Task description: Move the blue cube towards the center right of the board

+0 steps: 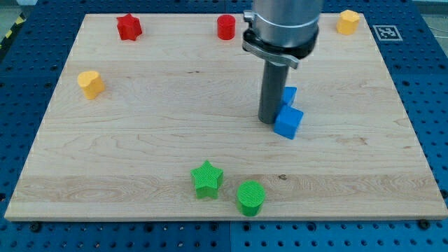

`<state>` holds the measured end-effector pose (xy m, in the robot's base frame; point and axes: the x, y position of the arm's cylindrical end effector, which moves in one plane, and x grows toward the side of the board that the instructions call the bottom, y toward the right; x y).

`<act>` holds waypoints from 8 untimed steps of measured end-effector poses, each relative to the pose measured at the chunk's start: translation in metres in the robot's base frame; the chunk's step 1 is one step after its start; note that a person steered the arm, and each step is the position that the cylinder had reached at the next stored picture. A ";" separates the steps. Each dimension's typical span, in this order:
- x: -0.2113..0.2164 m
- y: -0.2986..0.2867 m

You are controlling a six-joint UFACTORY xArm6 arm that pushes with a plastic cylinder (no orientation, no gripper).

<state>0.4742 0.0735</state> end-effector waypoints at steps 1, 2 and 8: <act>0.024 0.015; 0.039 0.017; 0.047 0.039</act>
<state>0.5212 0.1123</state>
